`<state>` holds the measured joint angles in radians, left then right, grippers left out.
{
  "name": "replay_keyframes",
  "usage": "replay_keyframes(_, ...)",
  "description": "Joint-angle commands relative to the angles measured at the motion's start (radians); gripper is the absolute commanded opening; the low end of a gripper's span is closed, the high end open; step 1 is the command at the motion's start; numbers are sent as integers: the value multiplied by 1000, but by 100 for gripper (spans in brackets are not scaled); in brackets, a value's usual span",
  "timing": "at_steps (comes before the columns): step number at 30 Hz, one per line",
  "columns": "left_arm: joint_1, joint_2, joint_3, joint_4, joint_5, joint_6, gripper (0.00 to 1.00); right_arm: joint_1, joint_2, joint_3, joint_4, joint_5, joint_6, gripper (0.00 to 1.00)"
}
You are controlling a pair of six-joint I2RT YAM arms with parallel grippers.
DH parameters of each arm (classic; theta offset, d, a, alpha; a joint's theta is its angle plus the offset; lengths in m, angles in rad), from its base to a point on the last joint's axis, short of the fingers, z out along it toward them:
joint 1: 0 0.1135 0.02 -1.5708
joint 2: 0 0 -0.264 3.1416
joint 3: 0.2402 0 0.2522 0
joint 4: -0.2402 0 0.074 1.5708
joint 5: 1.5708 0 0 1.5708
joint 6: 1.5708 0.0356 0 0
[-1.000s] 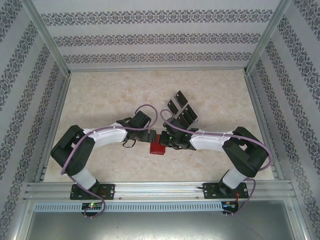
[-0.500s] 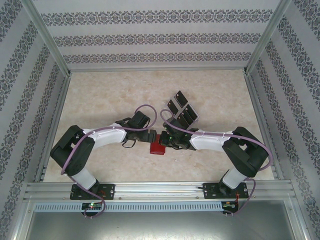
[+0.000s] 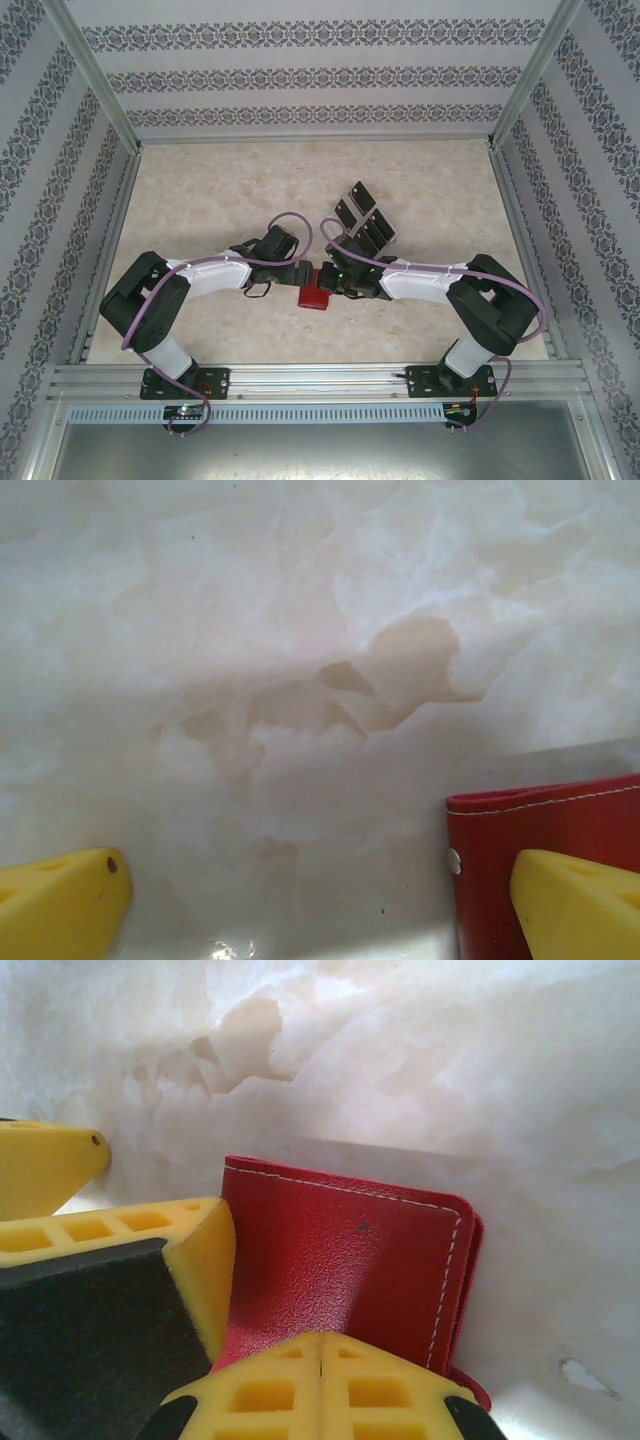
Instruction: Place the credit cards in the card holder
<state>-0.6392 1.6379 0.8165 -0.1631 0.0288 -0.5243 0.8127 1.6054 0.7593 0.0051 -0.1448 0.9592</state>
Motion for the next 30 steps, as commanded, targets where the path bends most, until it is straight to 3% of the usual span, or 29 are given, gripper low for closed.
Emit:
replay_keyframes(1,10,42,-38,14,49,-20,100,16,-24,32,-14,-6,-8,0)
replay_keyframes(30,9,40,-48,17,47,-23,100,39,52,-18,57,-15,24,0)
